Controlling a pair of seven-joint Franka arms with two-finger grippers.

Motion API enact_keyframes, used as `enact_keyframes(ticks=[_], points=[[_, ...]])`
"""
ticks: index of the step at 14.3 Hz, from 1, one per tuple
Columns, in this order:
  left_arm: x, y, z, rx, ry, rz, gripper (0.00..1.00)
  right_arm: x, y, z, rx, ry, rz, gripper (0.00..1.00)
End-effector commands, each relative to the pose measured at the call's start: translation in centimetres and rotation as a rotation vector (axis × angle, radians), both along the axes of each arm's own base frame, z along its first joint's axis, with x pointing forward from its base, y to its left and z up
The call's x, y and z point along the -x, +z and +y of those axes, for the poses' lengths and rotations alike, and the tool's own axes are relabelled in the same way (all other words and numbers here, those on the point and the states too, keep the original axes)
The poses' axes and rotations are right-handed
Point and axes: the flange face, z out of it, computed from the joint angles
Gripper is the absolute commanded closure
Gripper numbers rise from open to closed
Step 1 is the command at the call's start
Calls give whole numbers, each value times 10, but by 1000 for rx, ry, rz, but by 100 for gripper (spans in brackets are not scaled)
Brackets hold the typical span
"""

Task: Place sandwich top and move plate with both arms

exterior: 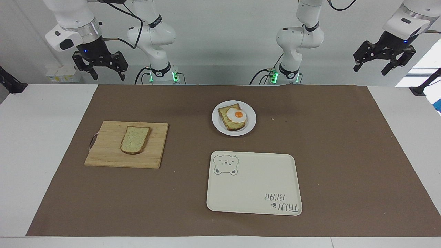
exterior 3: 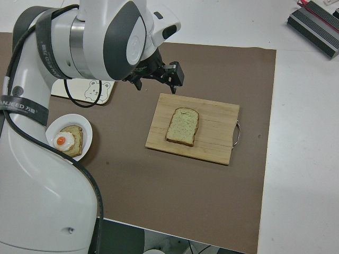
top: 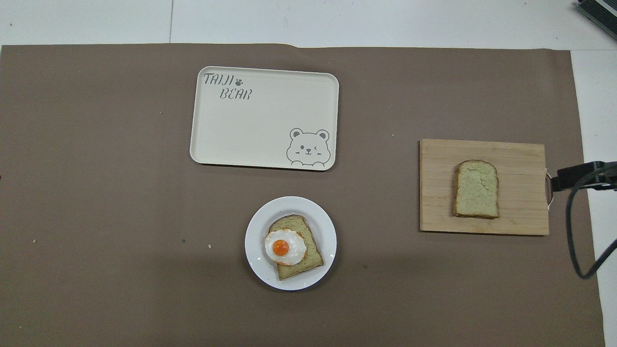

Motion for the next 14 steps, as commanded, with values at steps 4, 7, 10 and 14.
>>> enact_keyframes(ticks=[4, 7, 10, 14], points=[[3, 5, 1, 9, -6, 4, 0, 2, 0, -5, 2, 20, -3, 0], [4, 5, -1, 9, -6, 4, 0, 2, 0, -5, 2, 20, -3, 0], [14, 3, 3, 13, 0, 55, 0, 2, -1, -6, 2, 18, -2, 0], [19, 2, 6, 15, 4, 87, 0, 6, -2, -5, -1, 20, 2, 0]])
